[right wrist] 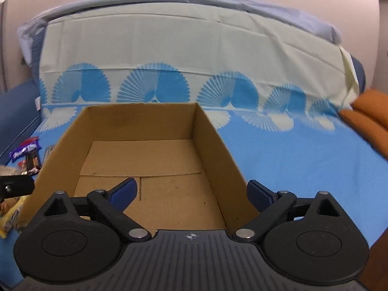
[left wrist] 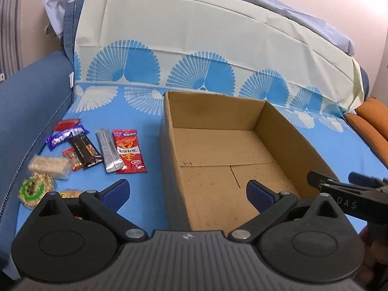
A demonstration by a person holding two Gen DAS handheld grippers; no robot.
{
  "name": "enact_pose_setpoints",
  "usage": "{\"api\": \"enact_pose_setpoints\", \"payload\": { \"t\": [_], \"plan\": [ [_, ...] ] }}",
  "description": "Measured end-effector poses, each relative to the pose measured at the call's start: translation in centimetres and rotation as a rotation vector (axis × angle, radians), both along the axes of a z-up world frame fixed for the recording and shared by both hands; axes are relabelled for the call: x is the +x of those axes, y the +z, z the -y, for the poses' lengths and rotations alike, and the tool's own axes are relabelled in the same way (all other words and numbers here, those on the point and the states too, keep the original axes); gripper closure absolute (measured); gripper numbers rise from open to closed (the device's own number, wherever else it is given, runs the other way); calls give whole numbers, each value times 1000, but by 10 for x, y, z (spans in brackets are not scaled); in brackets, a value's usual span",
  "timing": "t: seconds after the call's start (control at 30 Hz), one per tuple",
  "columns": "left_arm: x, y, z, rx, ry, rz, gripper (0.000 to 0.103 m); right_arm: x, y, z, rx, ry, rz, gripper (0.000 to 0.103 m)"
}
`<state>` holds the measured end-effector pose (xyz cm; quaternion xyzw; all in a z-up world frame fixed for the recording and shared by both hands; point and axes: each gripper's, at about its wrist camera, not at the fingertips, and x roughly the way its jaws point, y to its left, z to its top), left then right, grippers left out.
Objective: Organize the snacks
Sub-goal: 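Swing both tools from the cardboard box toward the snack pile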
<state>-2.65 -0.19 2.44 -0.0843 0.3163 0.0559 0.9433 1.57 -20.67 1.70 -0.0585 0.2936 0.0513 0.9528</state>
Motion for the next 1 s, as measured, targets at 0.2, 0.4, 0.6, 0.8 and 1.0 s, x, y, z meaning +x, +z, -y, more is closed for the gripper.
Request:
{"api": "enact_pose_setpoints", "payload": {
  "t": [0.2,0.4,0.6,0.8,1.0],
  "plan": [
    [4,-5,3,-39,-26,-51,1,-3,-16,15,13,-24,-25,10],
    [4,-7,4,-41,-34,-71,1,5,-19,36,-10,-87,-78,10],
    [4,-5,5,-50,-40,-72,1,17,-37,46,4,-143,-211,21],
    [4,-5,7,-50,-40,-78,1,16,-35,53,37,-129,-238,25],
    [5,-6,8,-52,-44,-82,1,11,-34,51,6,-120,-219,25]
  ]
}}
